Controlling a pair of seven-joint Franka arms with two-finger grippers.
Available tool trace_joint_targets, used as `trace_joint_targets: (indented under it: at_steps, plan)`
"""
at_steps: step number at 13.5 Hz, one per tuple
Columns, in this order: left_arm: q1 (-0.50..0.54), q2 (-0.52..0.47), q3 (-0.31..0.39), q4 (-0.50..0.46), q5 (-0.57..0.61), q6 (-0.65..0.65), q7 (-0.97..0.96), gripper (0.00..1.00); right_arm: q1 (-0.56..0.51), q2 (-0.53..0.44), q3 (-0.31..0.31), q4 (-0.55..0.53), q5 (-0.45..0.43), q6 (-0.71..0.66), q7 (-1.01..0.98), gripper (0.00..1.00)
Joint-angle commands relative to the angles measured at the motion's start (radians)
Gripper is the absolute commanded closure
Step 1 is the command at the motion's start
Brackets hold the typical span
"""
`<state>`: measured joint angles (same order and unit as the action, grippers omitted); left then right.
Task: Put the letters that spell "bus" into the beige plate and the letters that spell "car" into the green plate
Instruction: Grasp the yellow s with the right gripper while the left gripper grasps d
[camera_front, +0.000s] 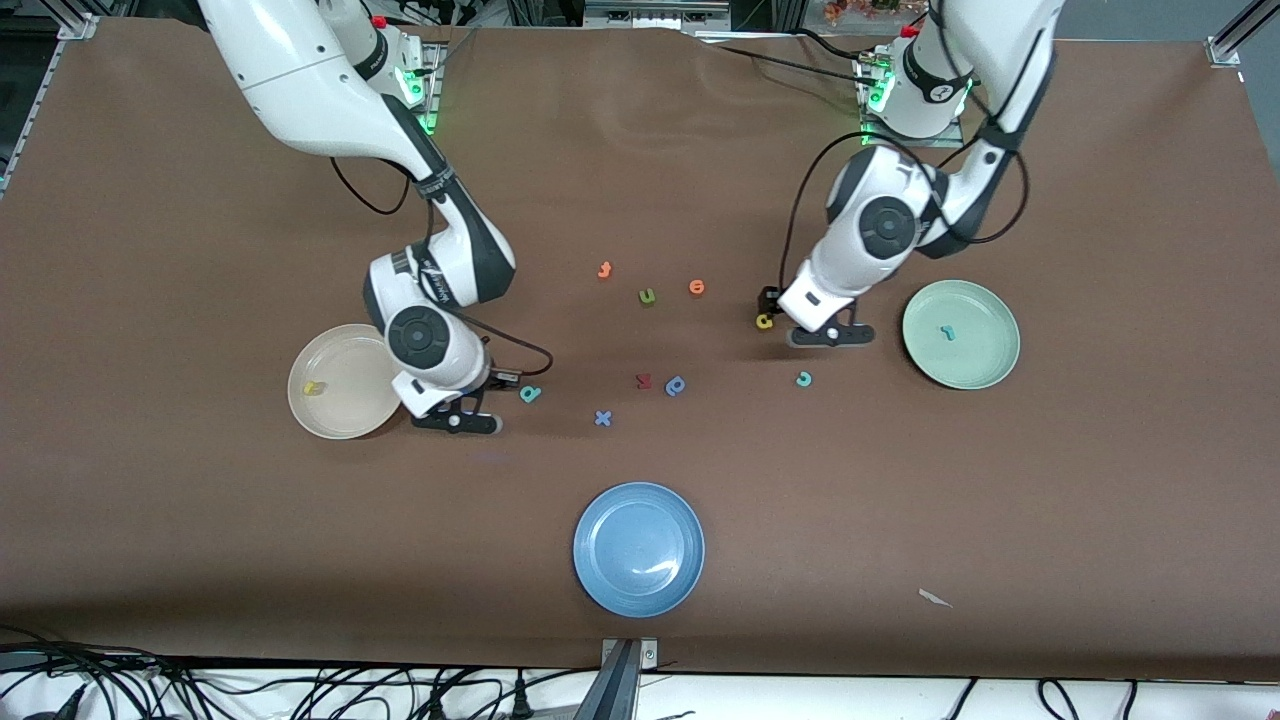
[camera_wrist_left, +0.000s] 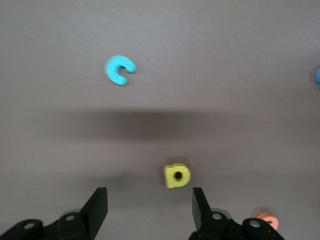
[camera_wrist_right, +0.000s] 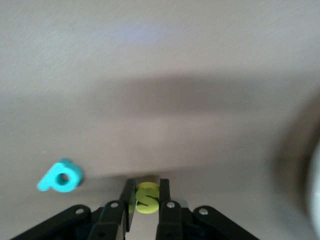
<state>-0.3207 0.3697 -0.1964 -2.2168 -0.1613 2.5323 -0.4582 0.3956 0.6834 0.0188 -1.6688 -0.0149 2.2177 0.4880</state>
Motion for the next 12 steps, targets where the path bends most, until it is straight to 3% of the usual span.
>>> trace_joint_targets:
  at_steps: [1, 4, 6, 8, 11, 12]
  plan:
    - [-0.044, 0.067, 0.012, 0.028, -0.018, 0.055, -0.027, 0.23, -0.007, -0.076, -0.055, 0.015, -0.005, -0.134, -0.116, 0.91]
    - [-0.067, 0.097, 0.014, 0.028, -0.018, 0.077, -0.034, 0.20, -0.007, -0.113, -0.159, 0.015, 0.007, -0.225, -0.303, 0.91]
    - [-0.067, 0.097, 0.018, 0.028, -0.015, 0.079, -0.034, 0.22, -0.009, -0.128, -0.227, 0.001, 0.010, -0.253, -0.408, 0.91]
    - [-0.067, 0.097, 0.018, 0.028, -0.015, 0.079, -0.031, 0.39, -0.032, -0.119, -0.272, -0.028, 0.010, -0.241, -0.512, 0.90]
    - [-0.067, 0.097, 0.018, 0.028, -0.015, 0.077, -0.031, 0.67, -0.081, -0.099, -0.270, -0.086, 0.018, -0.164, -0.581, 0.87]
    - [-0.067, 0.097, 0.018, 0.028, -0.015, 0.077, -0.031, 0.72, -0.086, -0.093, -0.270, -0.109, 0.018, -0.130, -0.589, 0.87]
